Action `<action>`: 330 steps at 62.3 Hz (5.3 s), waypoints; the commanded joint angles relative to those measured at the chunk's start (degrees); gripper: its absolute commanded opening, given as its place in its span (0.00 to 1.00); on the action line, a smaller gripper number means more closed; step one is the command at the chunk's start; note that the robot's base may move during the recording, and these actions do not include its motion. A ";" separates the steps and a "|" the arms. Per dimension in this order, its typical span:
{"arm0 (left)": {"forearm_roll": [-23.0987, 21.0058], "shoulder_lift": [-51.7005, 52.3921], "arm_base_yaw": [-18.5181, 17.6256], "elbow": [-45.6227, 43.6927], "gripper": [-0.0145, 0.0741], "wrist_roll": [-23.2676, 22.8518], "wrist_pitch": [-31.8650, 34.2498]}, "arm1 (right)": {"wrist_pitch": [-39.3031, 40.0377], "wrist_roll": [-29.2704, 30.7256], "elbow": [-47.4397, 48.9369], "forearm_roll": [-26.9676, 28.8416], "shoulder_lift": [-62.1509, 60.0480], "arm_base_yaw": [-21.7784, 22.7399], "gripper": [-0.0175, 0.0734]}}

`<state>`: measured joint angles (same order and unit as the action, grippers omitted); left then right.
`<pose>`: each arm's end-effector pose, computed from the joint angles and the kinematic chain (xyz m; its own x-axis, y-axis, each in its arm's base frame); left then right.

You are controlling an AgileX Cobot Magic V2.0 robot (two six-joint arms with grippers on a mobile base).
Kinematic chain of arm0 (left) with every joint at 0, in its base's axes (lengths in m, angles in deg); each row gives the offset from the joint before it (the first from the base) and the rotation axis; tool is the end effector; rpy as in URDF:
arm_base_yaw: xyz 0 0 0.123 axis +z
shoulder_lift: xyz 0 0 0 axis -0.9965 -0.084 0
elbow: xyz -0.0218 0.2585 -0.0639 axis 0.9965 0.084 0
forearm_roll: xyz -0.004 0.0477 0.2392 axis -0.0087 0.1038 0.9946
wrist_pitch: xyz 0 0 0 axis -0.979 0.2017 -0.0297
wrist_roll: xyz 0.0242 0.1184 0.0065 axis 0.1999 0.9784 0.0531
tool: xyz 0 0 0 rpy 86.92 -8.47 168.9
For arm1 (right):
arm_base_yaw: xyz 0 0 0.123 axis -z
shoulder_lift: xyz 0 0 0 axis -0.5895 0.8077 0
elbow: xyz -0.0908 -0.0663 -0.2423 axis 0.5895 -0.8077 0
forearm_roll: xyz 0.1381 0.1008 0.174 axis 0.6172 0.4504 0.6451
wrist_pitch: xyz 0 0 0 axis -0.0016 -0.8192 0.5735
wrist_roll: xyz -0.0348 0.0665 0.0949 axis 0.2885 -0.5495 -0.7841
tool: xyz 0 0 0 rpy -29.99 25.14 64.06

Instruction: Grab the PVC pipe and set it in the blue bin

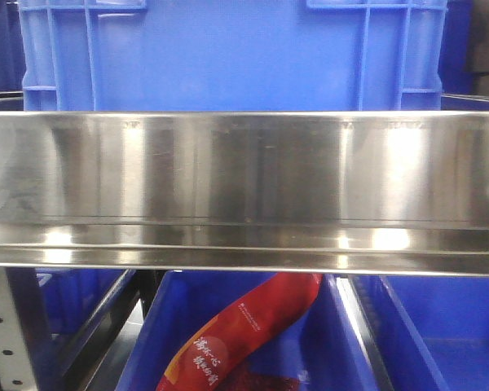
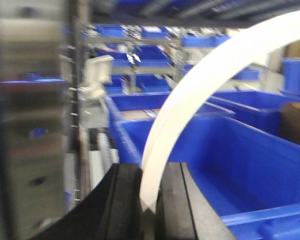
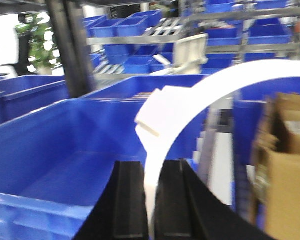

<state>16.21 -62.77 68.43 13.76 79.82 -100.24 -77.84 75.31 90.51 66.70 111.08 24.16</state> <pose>0.1598 -0.0483 0.4275 0.0057 -0.0074 -1.0000 0.2901 0.9570 -0.0054 0.1491 0.0466 0.4129 -0.0794 0.1080 -0.9910 -0.3166 0.9399 0.1278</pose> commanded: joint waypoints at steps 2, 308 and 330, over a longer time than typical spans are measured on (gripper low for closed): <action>-0.62 -6.12 -4.06 -5.46 0.04 0.90 0.34 | 0.90 0.50 4.06 0.41 5.62 -3.93 0.01; -6.88 17.32 11.71 25.67 0.04 1.50 7.90 | 9.95 0.35 -21.72 0.51 -14.83 0.28 0.01; -6.88 17.32 11.71 25.67 0.04 1.50 7.90 | 12.85 0.35 -21.83 0.67 -14.88 0.28 0.01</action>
<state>9.23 -45.73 79.97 39.38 81.31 -92.98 -67.11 75.48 69.00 67.24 96.61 24.07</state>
